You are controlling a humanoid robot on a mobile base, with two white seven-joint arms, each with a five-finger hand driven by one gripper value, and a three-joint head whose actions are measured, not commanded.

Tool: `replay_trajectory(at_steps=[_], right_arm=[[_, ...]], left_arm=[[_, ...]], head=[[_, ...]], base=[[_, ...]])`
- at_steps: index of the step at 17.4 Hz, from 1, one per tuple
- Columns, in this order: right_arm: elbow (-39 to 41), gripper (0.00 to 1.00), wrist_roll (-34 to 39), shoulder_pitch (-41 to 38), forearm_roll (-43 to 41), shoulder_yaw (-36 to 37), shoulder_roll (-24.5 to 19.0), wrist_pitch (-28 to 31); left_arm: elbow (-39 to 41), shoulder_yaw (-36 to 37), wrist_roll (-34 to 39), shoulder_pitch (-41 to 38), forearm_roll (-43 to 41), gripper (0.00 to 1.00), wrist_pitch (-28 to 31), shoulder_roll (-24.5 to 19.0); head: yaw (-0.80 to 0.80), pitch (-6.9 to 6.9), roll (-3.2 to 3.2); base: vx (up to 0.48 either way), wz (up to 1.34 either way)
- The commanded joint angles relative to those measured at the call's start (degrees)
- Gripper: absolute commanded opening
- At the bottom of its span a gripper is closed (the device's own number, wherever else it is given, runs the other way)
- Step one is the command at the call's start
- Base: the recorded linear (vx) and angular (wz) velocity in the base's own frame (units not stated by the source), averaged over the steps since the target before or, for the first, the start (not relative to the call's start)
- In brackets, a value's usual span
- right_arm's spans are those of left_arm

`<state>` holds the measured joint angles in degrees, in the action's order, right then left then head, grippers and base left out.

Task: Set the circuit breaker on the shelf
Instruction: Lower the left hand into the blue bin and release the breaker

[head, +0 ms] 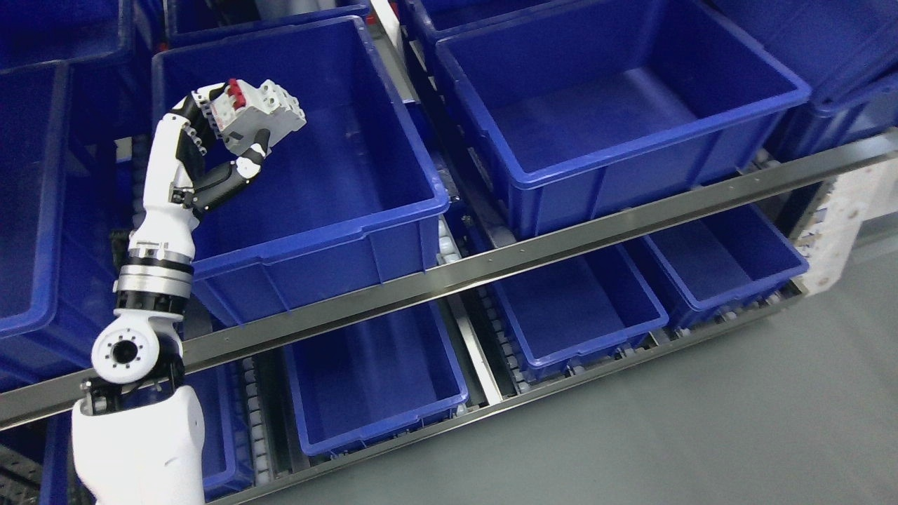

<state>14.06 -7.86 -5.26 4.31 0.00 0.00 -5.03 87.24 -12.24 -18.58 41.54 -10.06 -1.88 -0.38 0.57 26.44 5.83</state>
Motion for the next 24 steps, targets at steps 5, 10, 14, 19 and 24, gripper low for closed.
replay_trajectory(at_steps=[5, 10, 14, 19, 24], right_arm=[[0.01, 1.0, 0.04, -0.01, 0.0, -1.14, 1.0, 9.51], [0.01, 1.0, 0.04, -0.01, 0.0, -1.14, 1.0, 9.51], [0.01, 1.0, 0.04, -0.01, 0.0, -1.14, 1.0, 9.51], [0.01, 1.0, 0.04, -0.01, 0.0, -1.14, 1.0, 9.51], [0.01, 1.0, 0.04, -0.01, 0.0, -1.14, 1.0, 9.51]], left_arm=[[-27.53, 10.9, -7.6, 16.98, -13.22, 0.09, 2.14, -11.48], [-45.47, 16.62, -9.37, 27.27, -17.01, 0.09, 2.14, -10.87], [-52.76, 19.53, -10.34, 27.54, -20.87, 0.1, 1.97, -9.47], [-57.8, 20.49, -10.25, 27.28, -22.64, 0.1, 1.35, -9.72], [-57.89, 20.67, -10.25, 27.72, -22.64, 0.12, 1.35, -10.51]], head=[[0.0, -0.01, 0.0], [0.0, -0.01, 0.0], [0.0, -0.01, 0.0], [0.0, -0.01, 0.0], [0.0, -0.01, 0.0]], base=[[0.14, 0.34], [0.177, 0.11], [0.153, -0.08], [0.118, -0.1], [0.08, -0.11]])
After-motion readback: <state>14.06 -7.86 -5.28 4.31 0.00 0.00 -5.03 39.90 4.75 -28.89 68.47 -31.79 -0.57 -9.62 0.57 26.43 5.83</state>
